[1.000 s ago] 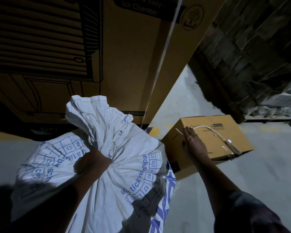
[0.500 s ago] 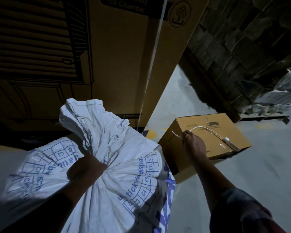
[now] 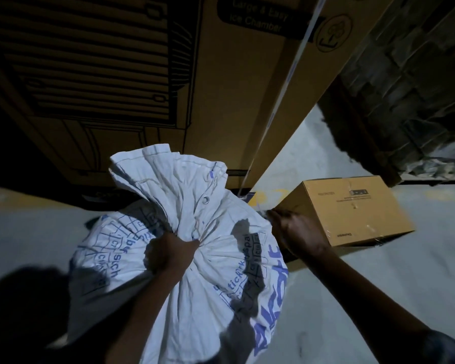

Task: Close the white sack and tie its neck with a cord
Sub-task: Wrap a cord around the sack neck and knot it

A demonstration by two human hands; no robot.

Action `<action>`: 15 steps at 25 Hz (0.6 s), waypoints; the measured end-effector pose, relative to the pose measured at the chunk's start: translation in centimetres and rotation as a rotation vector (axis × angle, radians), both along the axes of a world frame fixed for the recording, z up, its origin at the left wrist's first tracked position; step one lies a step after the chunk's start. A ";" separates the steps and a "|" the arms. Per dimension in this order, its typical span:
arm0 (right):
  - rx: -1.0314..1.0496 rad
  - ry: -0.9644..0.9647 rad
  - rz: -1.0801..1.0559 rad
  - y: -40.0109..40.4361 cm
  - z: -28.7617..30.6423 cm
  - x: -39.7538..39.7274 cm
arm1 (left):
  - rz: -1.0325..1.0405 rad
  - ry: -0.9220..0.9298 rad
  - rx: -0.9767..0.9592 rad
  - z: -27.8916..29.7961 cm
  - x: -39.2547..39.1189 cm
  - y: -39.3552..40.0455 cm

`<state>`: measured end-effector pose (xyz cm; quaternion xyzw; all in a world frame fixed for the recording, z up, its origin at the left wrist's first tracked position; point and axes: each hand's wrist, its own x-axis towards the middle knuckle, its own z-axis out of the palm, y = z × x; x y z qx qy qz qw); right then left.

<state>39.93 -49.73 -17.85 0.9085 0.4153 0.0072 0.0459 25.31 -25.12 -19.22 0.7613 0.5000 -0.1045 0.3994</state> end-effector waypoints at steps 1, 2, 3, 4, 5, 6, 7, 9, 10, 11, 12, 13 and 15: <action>-0.006 0.080 0.015 1.3 0.1 -0.6 | 0.048 -0.038 -0.045 1.2 -0.3 0.1; -0.019 0.173 0.007 2.6 0.2 -1.1 | 0.087 -0.078 -0.086 2.3 -0.7 0.1; -0.025 0.236 0.011 3.9 0.0 -1.6 | 0.116 -0.114 -0.121 3.1 -1.0 0.1; -0.041 0.291 0.010 5.2 -0.2 -2.2 | 0.140 -0.141 -0.145 3.9 -1.2 0.1; -0.068 0.354 0.005 6.5 -0.4 -2.6 | 0.162 -0.163 -0.161 4.3 -1.3 0.1; -0.106 0.416 -0.013 8.0 -0.5 -3.1 | 0.181 -0.181 -0.169 4.6 -1.3 0.2; -0.124 0.465 -0.035 9.4 -0.9 -3.6 | 0.195 -0.189 -0.172 4.8 -1.3 0.2; -0.139 0.550 -0.097 12.1 -1.3 -4.2 | 0.179 -0.183 -0.160 4.7 -1.3 0.3; -0.134 0.592 -0.120 13.2 -1.2 -4.4 | 0.169 -0.176 -0.139 4.6 -1.2 0.4; -0.119 0.635 -0.133 14.1 -1.3 -4.4 | 0.168 -0.165 -0.124 4.4 -1.1 0.6; -0.123 0.666 -0.143 14.7 -1.5 -4.3 | 0.173 -0.163 -0.122 4.3 -1.0 0.7; -0.143 0.678 -0.135 15.2 -1.6 -4.4 | 0.179 -0.168 -0.134 4.0 -0.9 0.9; -0.194 0.666 -0.104 15.5 -1.9 -4.7 | 0.177 -0.161 -0.162 3.5 -0.6 1.2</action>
